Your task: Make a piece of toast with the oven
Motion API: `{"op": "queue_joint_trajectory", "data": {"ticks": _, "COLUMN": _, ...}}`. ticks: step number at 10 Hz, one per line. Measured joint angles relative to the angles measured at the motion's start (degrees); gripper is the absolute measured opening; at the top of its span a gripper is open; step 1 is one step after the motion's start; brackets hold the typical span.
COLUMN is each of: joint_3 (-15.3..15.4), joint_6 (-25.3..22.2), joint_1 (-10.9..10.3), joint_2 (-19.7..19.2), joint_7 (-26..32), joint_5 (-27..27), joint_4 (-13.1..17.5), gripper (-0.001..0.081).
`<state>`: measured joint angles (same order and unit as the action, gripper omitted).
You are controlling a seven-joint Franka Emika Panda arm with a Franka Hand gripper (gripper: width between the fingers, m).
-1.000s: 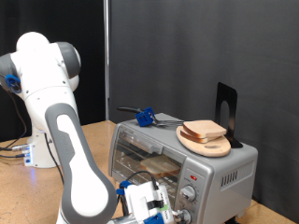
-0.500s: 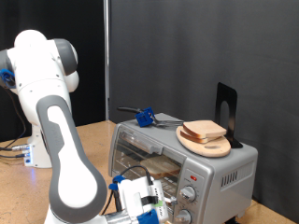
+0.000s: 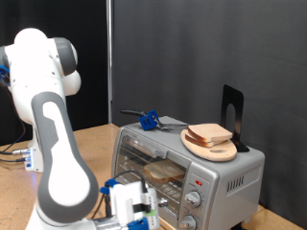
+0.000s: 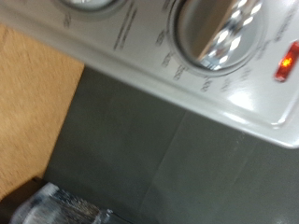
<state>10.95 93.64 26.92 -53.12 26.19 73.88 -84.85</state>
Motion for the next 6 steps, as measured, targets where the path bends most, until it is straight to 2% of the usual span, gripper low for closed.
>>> {"op": "queue_joint_trajectory", "data": {"ticks": 3, "joint_3": -2.2, "joint_6": -6.8, "joint_1": 2.2, "joint_2": 2.0, "joint_7": -6.4, "joint_5": -3.7, "joint_4": 1.4, "gripper": 0.0808}}
{"op": "queue_joint_trajectory", "data": {"ticks": 6, "joint_3": -3.3, "joint_6": -11.6, "joint_1": 4.2, "joint_2": 4.4, "joint_7": -7.1, "joint_5": -4.9, "joint_4": -0.1, "gripper": 0.0808}}
